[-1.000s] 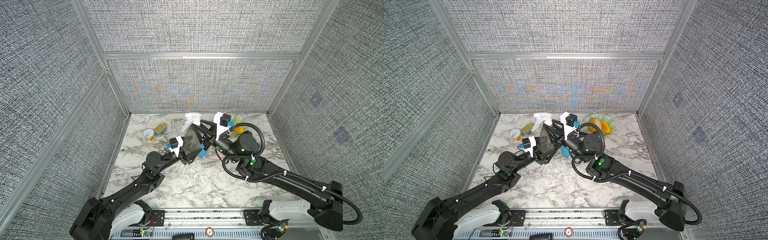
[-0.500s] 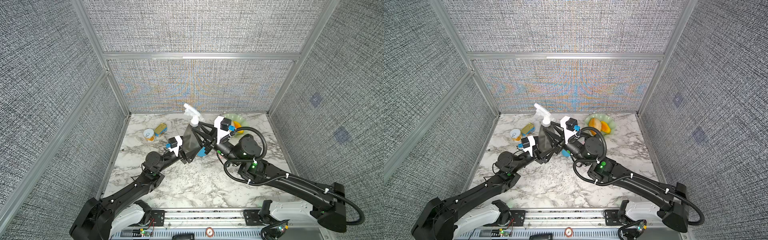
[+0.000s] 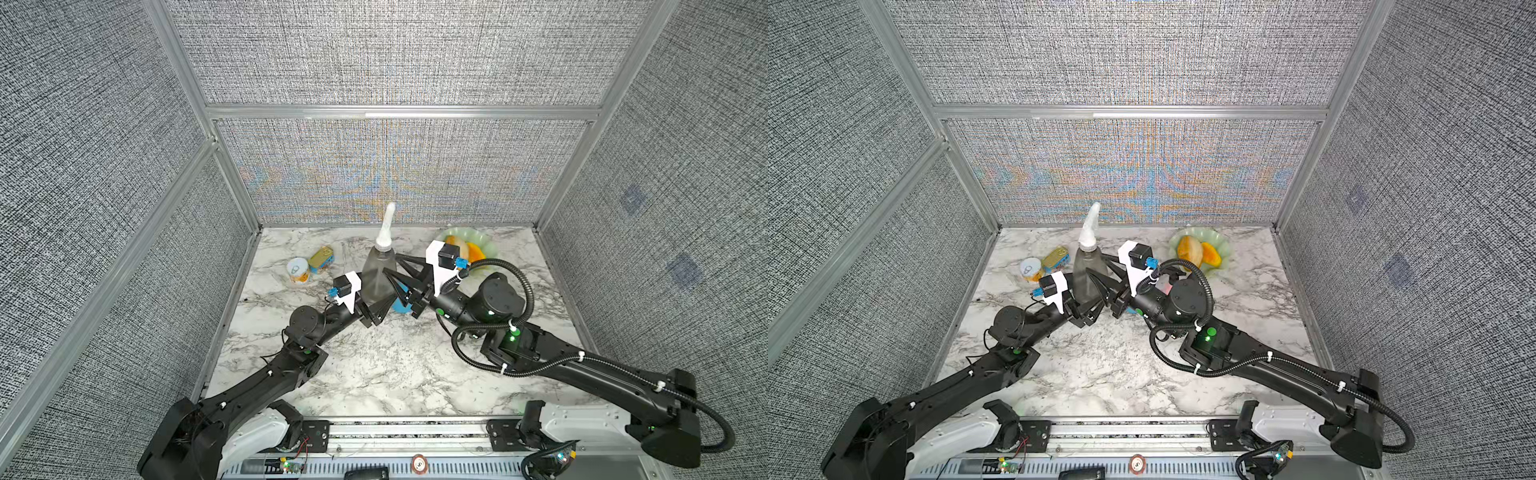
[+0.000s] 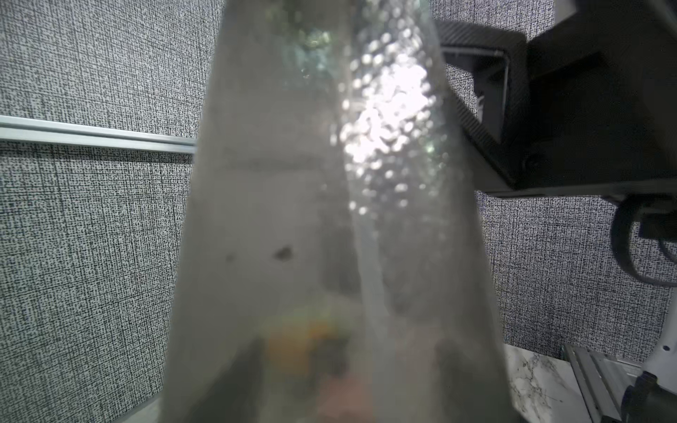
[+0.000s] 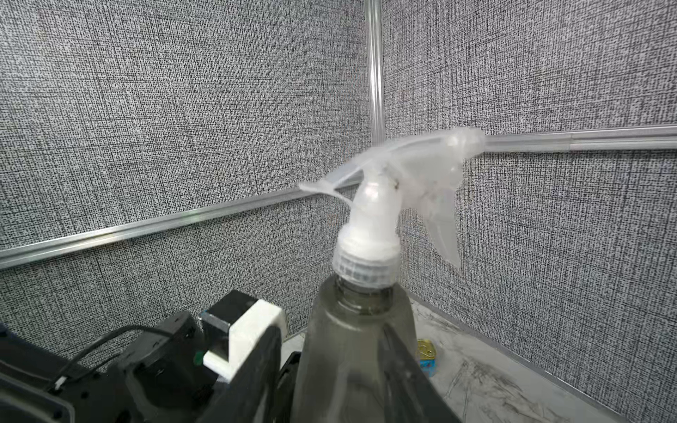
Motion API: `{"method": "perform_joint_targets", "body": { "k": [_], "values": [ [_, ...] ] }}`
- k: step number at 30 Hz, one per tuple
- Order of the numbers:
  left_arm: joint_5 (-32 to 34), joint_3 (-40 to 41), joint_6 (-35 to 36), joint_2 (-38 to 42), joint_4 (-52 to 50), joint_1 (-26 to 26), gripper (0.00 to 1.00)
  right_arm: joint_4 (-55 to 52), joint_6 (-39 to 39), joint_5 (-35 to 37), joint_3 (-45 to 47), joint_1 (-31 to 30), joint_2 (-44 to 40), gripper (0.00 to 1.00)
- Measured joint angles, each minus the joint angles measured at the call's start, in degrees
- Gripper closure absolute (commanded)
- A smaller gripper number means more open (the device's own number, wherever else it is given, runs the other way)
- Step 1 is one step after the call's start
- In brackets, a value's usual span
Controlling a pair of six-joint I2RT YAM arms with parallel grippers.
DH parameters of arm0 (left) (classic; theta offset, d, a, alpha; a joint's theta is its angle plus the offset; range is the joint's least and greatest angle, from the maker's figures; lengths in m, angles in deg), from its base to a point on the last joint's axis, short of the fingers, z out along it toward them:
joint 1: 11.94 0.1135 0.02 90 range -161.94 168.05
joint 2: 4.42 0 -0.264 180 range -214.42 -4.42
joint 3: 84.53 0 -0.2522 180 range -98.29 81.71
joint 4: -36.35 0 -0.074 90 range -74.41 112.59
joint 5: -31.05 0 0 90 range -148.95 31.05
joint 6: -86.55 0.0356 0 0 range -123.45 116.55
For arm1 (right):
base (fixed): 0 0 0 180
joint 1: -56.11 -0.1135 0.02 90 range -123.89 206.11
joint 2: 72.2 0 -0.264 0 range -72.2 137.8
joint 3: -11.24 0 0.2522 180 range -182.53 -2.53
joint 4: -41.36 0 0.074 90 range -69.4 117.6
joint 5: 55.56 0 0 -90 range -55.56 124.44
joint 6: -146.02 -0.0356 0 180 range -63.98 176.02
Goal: Attach spray nozzles to spray bottles
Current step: Insert the spray nozzle into the spray bottle, then screw the spray nozzle on the spray bottle.
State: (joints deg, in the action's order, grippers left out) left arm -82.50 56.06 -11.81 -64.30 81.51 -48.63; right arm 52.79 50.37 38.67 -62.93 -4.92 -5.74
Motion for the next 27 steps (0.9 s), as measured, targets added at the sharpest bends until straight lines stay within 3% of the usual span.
{"method": "perform_joint_targets", "body": {
  "k": [9,17,22,27],
  "values": [
    [3.3,0.83,0.85,0.7,1.42,-0.02,0.29,-9.99,-0.02,3.1,-1.9,-0.24,-3.85,0.58],
    [7.06,1.75,1.95,0.28,2.78,-0.02,0.31,-28.98,0.46,-1.05,-23.17,4.57,2.58,0.57],
    [13.33,1.86,1.99,0.52,2.84,-0.02,0.32,-37.99,-0.44,-4.26,-34.84,6.27,8.13,0.41],
    [19.63,1.46,2.97,1.09,2.01,-0.02,0.33,-43.56,-1.27,-4.9,-43.76,6.23,14.78,0.38]
  ]
}}
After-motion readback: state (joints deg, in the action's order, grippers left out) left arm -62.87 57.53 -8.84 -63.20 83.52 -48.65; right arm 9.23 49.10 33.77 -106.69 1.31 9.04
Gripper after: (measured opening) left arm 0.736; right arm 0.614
